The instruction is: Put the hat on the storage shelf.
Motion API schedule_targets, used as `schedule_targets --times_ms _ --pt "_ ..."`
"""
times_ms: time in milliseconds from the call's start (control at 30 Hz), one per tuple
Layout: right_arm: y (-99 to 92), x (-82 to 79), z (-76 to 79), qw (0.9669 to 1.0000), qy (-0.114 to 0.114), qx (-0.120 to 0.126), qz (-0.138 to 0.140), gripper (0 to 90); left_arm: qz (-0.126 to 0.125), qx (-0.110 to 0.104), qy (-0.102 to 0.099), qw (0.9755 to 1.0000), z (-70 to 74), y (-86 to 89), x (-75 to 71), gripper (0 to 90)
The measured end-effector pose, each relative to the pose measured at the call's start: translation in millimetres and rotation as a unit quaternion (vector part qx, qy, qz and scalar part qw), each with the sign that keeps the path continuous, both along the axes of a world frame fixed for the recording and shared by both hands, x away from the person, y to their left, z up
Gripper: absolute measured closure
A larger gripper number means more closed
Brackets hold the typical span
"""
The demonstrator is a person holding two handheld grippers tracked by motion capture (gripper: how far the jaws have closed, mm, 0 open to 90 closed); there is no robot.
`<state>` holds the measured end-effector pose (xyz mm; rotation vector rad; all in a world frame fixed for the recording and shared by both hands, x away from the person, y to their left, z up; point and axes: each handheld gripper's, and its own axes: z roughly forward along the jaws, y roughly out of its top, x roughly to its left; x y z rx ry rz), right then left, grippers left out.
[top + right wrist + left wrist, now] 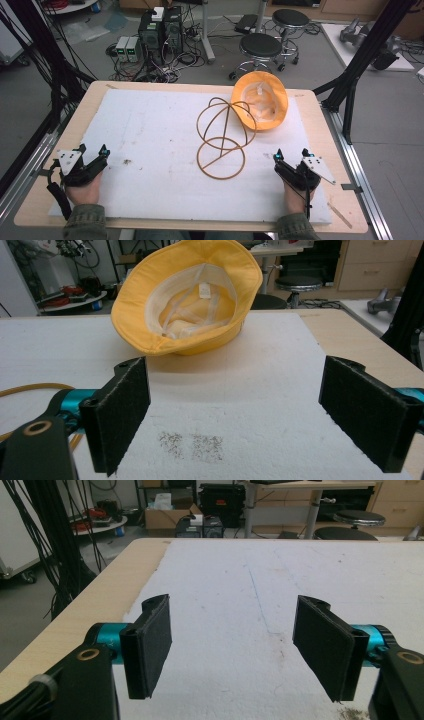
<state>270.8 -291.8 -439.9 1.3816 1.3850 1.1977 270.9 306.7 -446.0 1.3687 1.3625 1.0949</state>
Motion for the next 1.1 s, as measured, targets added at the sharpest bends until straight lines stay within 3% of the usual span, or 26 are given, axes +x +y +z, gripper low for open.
schedule_targets --times_ms 1100 --pt "-1.6 3.4 2.1 1.0000 -0.001 0.005 0.003 11.5 -0.001 -0.002 0.000 1.0000 0.0 0.2 -0.2 31.8"
